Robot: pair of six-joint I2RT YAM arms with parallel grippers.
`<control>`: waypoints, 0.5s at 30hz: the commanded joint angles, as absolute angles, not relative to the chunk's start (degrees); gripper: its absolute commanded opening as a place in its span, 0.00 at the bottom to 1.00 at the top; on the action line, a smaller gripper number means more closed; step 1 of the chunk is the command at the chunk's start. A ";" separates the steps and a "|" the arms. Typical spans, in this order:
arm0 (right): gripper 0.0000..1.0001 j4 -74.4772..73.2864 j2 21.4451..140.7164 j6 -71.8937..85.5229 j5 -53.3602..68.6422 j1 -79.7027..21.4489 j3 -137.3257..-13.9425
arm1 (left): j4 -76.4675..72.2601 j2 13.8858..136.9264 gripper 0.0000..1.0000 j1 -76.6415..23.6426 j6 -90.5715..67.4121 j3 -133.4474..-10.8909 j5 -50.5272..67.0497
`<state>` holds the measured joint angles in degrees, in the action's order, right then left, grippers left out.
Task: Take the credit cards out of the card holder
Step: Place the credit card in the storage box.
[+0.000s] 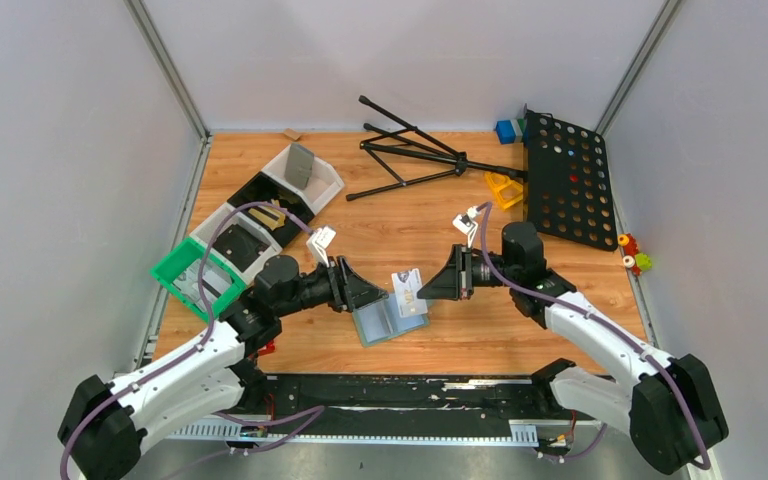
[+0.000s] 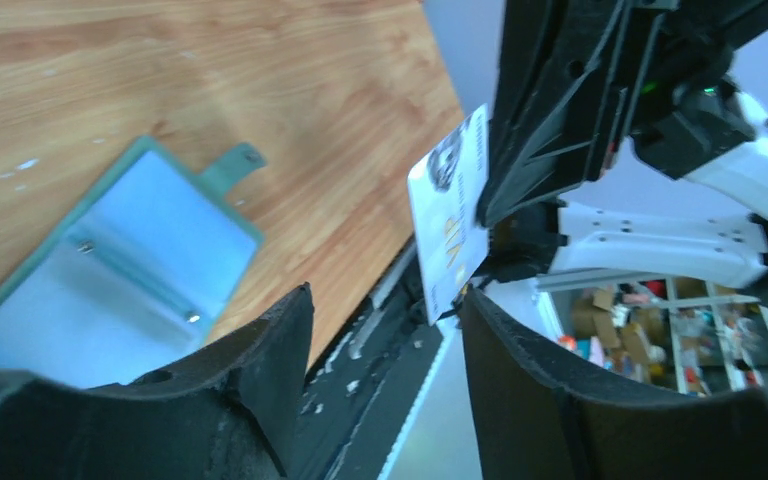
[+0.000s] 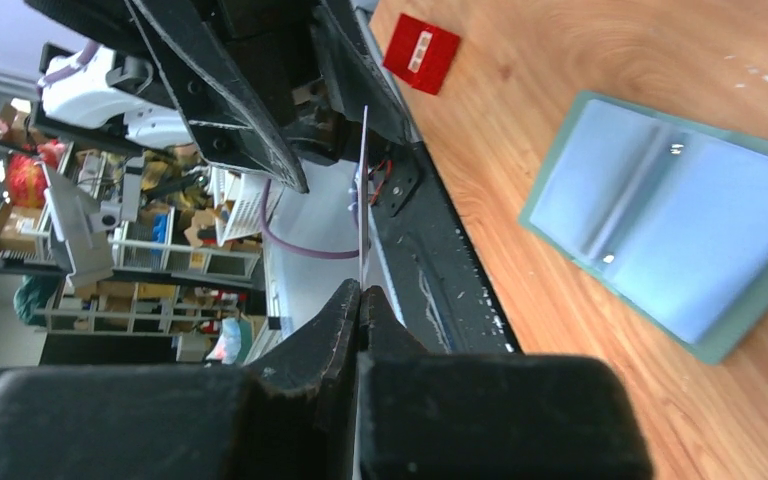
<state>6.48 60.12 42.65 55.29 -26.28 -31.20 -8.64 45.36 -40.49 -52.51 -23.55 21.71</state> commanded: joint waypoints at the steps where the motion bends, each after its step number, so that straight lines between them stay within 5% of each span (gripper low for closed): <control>1: 0.00 12.18 59.56 45.98 56.52 -28.71 -34.27 | -23.05 46.65 0.60 -41.31 -58.42 -22.49 27.80; 11: 0.00 18.84 62.16 50.39 57.47 -32.21 -35.06 | -25.26 46.14 0.51 -41.40 -61.52 -22.97 29.99; 15: 0.00 20.65 63.06 51.37 57.31 -33.13 -35.44 | -24.28 45.51 0.36 -41.40 -61.71 -23.59 30.62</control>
<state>15.27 62.46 49.39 56.40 -32.16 -32.75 -22.20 46.81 -41.17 -60.77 -22.57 28.91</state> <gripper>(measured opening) 0.010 0.427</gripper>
